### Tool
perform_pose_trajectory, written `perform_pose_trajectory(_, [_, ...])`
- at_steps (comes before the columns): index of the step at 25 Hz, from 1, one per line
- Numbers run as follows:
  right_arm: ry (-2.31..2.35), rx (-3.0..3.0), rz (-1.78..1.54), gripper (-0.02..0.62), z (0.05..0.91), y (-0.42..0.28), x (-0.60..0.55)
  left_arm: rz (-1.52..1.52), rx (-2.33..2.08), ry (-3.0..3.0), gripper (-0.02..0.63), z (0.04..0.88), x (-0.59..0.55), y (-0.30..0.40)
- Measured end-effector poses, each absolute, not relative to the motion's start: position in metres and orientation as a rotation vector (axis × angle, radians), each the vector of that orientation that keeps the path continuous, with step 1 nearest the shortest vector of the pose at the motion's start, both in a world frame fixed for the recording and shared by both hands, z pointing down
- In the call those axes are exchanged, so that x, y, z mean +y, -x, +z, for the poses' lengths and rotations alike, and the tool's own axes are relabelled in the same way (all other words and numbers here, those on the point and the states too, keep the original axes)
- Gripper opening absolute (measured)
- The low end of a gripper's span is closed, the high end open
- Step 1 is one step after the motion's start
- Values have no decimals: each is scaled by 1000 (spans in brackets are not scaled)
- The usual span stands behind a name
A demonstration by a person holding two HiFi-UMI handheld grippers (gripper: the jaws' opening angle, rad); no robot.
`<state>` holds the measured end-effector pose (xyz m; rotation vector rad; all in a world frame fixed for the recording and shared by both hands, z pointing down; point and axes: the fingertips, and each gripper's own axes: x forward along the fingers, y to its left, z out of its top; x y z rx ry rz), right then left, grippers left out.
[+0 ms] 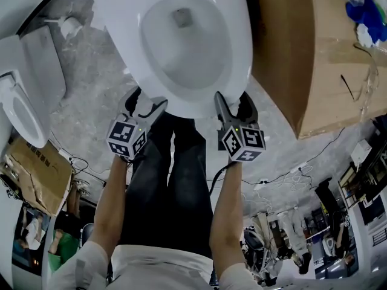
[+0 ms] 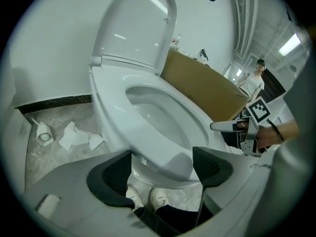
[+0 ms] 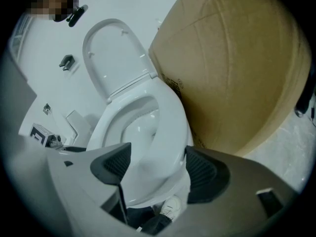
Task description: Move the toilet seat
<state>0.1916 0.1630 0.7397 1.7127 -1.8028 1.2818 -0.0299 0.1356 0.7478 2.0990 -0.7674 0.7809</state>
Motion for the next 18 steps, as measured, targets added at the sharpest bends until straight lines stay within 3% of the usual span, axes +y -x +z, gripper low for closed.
perform_pose_trajectory(18, [-1817, -1893, 1218, 328, 659, -194, 155, 672, -821, -2155, 387, 677, 128, 30])
